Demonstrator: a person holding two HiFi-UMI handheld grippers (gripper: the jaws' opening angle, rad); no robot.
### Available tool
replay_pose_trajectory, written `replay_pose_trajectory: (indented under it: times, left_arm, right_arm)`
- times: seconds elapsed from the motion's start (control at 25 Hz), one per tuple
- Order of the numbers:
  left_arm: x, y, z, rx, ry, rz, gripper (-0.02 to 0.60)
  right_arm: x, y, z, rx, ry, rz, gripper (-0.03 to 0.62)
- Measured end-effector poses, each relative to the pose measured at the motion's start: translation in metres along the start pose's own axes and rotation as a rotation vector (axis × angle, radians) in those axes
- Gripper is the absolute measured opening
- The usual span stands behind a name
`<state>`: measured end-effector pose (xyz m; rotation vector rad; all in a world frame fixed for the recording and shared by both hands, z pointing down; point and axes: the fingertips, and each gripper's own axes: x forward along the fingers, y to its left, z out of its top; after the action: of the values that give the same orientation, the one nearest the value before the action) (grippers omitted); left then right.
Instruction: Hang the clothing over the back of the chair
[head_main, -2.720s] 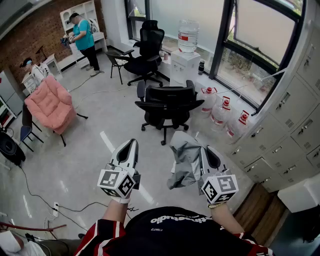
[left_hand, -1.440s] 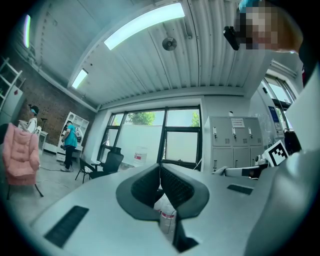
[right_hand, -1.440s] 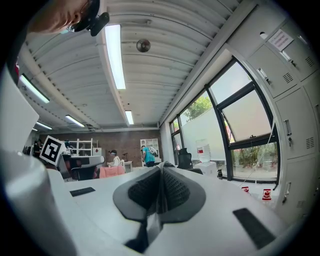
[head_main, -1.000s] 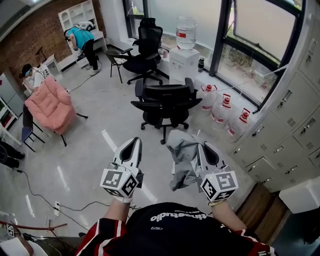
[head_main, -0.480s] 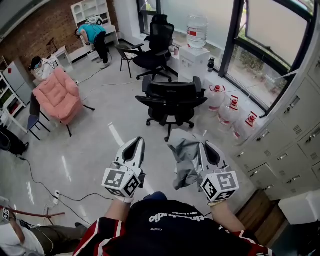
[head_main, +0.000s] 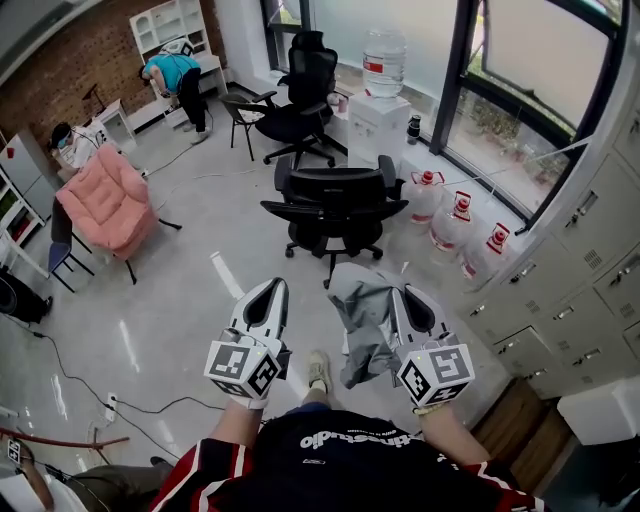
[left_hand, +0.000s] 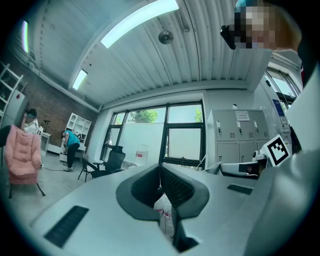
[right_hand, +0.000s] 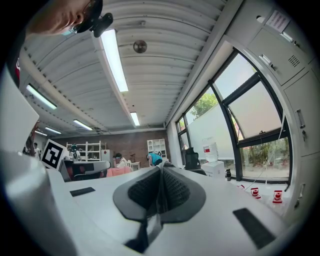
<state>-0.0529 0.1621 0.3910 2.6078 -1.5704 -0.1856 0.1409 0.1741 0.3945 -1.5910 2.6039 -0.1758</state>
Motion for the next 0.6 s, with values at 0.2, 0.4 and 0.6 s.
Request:
replay_pose_trajectory:
  times: [0.2, 0.4, 0.6]
  left_arm:
    - [0.036, 0.017, 0.000, -0.010, -0.001, -0.014, 0.026]
    - [0.081, 0.052, 0.002, -0.007, -0.006, -0.011, 0.026]
    - [0.131, 0.089, 0.012, -0.003, -0.002, -0.010, 0.026]
  right_arm:
    - [0.033, -0.009, 0.003, -0.004, 0.008, 0.009, 0.021]
    - [0.086, -0.026, 0.007, -0.002, 0.006, 0.008, 0.021]
    - [0.143, -0.043, 0.018, -0.005, 0.008, 0.003, 0.021]
